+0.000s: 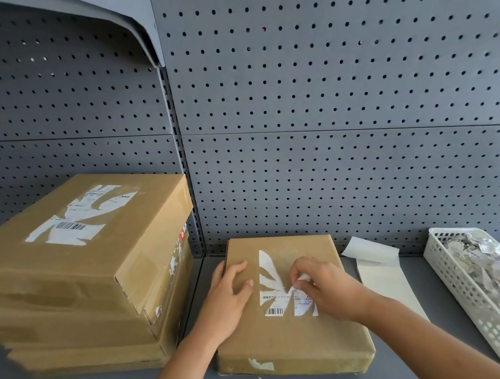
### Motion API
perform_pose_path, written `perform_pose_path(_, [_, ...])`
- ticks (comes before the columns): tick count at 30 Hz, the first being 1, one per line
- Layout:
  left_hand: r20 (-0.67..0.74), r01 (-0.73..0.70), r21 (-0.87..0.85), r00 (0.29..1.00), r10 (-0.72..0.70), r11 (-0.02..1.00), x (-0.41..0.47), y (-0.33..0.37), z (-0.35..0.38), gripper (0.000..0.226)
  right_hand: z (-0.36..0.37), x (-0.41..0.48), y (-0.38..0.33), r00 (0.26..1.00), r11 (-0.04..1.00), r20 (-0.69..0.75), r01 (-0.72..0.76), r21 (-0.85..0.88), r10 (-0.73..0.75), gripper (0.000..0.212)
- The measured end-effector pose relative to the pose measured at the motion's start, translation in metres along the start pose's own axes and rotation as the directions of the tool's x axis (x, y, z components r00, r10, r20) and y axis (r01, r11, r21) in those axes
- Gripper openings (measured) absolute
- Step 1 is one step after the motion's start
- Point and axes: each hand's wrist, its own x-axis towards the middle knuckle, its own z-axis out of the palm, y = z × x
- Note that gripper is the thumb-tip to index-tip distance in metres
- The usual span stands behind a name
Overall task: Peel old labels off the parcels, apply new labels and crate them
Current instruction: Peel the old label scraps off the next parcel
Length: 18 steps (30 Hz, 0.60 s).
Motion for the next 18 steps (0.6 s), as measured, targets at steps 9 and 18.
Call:
perform_pose_path(9, [0.002, -0.005, 0.013, 1.000, 0.005, 1.000, -0.002, 0.002, -0.001, 0.043, -0.012, -0.038, 0.002, 0.990, 0.949, -0.073, -0.095, 0.301, 0.122, 0.019])
perform_pose_path(18, [0.008, -0.003, 0.004, 1.000, 0.003, 1.000, -0.004, 0.007, -0.001, 0.043, -0.015, -0.048, -0.005, 0.971, 0.739, -0.138, -0.054, 0.672, 0.197, 0.008])
